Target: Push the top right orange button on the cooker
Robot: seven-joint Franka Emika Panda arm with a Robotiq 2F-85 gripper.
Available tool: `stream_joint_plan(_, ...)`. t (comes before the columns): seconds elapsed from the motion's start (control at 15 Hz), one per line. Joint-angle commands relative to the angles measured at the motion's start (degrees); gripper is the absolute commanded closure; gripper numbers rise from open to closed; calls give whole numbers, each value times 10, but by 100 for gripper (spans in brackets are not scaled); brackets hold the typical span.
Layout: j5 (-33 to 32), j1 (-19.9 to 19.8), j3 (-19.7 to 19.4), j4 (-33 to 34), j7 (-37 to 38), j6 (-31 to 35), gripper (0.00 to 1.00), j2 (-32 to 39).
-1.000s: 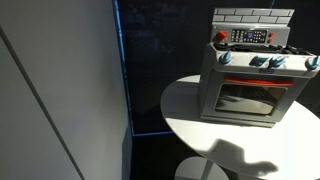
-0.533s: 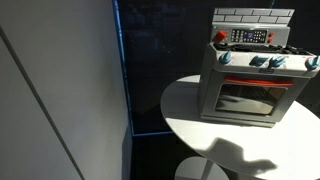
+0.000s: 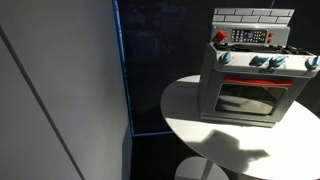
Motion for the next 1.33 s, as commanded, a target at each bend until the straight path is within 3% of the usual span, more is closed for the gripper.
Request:
stream_joint_plan(0.0,-28,-17,0,53,24,-1,0,37)
stream_joint_plan(0.6,-77,-30,6,135,99,-7,0,97)
stream_joint_plan(0.67,-67,-24,0,108,83,-1,0,84)
stream_joint_plan(1.27,-67,-24,0,120,88,-1,0,91)
